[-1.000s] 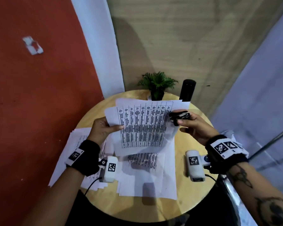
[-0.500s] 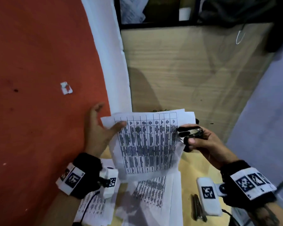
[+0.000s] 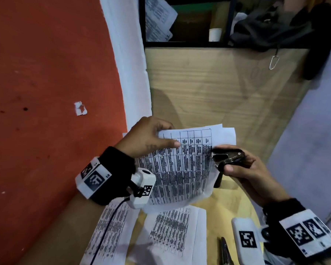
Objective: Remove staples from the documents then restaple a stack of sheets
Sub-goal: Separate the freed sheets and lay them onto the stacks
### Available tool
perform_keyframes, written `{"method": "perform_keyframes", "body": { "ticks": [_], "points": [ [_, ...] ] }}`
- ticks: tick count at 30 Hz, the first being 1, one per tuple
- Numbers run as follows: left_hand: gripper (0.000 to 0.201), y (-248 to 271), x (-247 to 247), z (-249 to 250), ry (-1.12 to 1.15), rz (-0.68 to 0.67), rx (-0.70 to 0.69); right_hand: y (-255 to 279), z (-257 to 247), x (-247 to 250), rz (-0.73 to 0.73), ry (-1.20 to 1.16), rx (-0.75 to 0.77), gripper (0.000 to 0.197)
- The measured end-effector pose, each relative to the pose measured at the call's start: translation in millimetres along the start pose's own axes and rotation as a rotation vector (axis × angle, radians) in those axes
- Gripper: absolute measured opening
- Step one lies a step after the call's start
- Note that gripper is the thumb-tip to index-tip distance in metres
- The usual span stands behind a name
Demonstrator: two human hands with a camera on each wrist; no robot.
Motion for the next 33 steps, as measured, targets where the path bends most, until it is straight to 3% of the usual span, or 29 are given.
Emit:
{"method": "perform_keyframes", "body": {
  "ticks": [3, 8, 15, 18, 20, 22, 24, 27, 33],
  "points": [
    [0.036, 5, 3, 2, 0.072, 0.000, -0.012, 1, -3, -4, 0.002, -0.002, 0.006, 0.066],
    [0.017, 12, 5, 4, 0.167, -0.070, 0.021, 3, -3, -7, 0.020, -0.013, 0.006, 0.067],
    [0.031, 15, 10, 0, 0.100, 0.014, 0.012, 5, -1, -8, 0.061, -0.028, 0.018, 0.068],
    [0.031, 12, 9, 0, 0.108, 0.023, 0.013, 8, -12, -2, 0.255, 0.071, 0.201, 0.056],
    [0.028, 10, 10, 3, 0.108, 0.023, 0.032, 12, -34, -10, 0.357, 0.384, 0.425, 0.044],
    [0.024, 7, 10, 5, 0.095, 0.006, 0.055, 11, -48, -38, 0.268, 0.745, 0.617, 0.043],
    [0.017, 5, 11, 10, 0.070, -0.004, 0.061, 6, -49, -65, 0.157, 0.946, 0.715, 0.040],
    [0.020, 2, 13, 16, 0.023, 0.004, 0.046, -6, -46, -80, 0.102, 0.983, 0.717, 0.039],
    [0.027, 0, 14, 17, 0.136, -0.004, 0.093, -15, -51, -85, 0.042, 1.024, 0.761, 0.035]
  ]
}}
Point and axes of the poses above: each hand's wrist, its own y-axis away from the middle knuckle, its own x-axis out of the back of the hand, z = x × y, the point moved 6 cm from there along -y, towards the middle knuckle, and after that the axes turned 2 degrees about -z, right-handed, at the moved point
